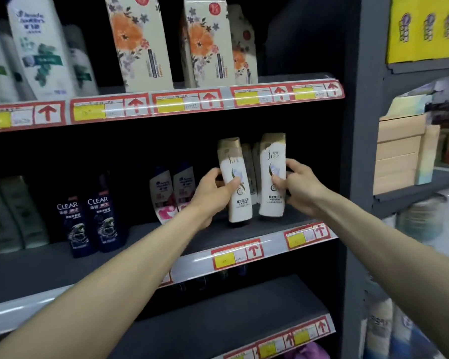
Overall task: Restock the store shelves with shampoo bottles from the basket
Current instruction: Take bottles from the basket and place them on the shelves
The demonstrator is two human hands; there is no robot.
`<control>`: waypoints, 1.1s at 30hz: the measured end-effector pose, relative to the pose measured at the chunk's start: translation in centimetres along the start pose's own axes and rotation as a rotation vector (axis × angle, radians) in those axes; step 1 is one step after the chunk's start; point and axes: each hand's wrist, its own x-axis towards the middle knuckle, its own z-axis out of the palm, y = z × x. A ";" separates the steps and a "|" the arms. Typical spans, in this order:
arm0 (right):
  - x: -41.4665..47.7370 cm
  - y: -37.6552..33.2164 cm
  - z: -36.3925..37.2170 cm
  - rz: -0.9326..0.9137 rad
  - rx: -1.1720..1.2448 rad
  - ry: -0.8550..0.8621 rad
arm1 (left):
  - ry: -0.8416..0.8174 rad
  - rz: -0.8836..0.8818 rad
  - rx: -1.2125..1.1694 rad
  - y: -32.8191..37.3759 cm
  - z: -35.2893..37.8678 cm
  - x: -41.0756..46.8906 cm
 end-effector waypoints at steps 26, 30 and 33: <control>4.6 6.4 0.2 -0.005 -0.932 0.338 | 0.030 -0.073 0.838 -4.5 5.9 2.6; 5.9 6.8 0.1 0.051 -0.956 0.282 | 0.092 -0.069 0.921 -5.1 6.5 3.4; 6.8 7.1 0.0 0.055 -0.971 0.245 | 0.118 -0.075 0.965 -5.4 6.7 4.3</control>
